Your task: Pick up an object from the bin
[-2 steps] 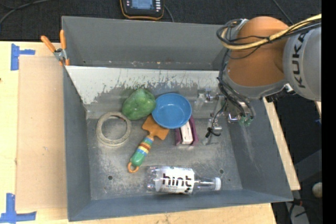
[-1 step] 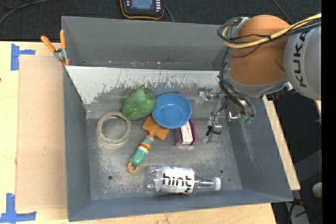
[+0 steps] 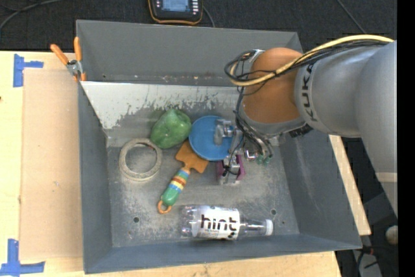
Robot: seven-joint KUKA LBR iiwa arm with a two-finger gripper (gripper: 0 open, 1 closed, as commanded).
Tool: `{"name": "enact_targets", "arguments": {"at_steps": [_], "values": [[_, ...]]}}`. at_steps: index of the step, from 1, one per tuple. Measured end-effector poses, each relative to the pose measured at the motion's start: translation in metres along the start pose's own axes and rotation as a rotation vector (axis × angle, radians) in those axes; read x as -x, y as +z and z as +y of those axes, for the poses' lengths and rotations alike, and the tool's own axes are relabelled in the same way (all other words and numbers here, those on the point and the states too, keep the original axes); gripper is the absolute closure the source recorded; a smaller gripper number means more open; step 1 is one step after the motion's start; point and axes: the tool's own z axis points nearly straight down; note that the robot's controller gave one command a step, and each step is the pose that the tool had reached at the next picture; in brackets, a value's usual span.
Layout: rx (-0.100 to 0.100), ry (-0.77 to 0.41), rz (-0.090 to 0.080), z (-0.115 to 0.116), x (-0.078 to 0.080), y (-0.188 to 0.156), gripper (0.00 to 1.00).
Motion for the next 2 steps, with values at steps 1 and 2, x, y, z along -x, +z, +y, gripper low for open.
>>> {"name": "enact_targets", "arguments": {"at_steps": [1,2], "values": [[0.000,0.232,-0.007,0.021,0.004,-0.065,0.00],[0.002,0.040,-0.001,0.049,-0.002,-0.010,0.00]]}}
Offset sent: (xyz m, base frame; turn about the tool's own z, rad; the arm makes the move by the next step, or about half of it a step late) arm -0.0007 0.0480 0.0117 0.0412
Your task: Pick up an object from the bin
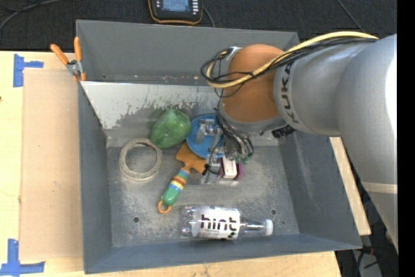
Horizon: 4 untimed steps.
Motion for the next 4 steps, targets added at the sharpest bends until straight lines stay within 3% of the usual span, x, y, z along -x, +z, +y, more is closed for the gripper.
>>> {"name": "enact_targets", "arguments": {"at_steps": [1,2,4], "values": [[0.002,0.314,-0.012,-0.008,0.012,0.029,0.00],[-0.003,0.185,0.022,-0.029,0.007,0.031,1.00],[-0.004,0.184,0.030,-0.029,0.005,0.017,1.00]]}}
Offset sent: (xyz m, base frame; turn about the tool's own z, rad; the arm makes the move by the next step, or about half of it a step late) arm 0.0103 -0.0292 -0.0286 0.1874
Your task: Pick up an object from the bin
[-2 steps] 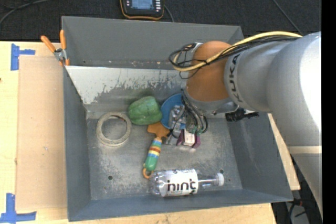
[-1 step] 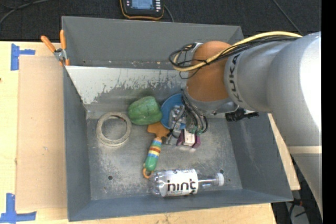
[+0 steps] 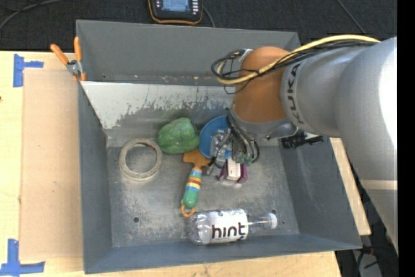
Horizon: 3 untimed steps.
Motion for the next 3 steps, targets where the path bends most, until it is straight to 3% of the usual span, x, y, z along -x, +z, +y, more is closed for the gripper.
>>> {"name": "enact_targets", "arguments": {"at_steps": [3], "values": [[0.001,-0.001,0.000,0.000,-0.001,-0.039,1.00]]}}
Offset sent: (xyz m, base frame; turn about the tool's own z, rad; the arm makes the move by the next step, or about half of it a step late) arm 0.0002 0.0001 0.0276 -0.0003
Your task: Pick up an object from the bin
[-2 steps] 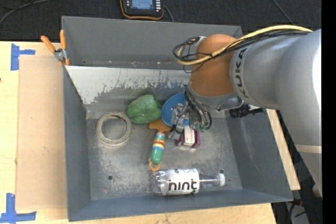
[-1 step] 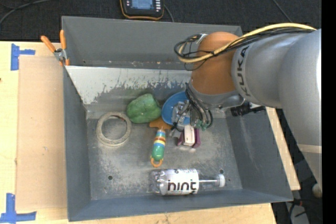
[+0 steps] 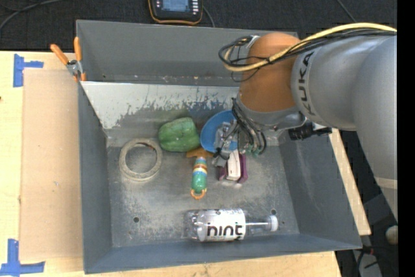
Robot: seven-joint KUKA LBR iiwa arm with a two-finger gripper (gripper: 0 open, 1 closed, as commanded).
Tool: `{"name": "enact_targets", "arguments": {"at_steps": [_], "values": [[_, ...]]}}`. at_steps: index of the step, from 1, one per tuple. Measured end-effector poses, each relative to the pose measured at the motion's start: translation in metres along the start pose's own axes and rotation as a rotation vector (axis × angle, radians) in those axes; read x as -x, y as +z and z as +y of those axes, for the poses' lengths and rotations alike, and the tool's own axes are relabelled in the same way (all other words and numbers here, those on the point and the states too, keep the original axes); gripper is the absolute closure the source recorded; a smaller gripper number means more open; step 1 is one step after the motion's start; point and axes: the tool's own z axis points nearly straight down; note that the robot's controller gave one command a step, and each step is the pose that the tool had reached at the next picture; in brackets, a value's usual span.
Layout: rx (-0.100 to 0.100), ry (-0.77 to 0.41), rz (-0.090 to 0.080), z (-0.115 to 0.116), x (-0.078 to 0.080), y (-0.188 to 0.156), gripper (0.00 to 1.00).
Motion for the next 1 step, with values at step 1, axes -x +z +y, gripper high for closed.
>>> {"name": "enact_targets", "arguments": {"at_steps": [1], "values": [[0.001,-0.001,-0.001,0.0003,-0.0004,-0.0247,1.00]]}}
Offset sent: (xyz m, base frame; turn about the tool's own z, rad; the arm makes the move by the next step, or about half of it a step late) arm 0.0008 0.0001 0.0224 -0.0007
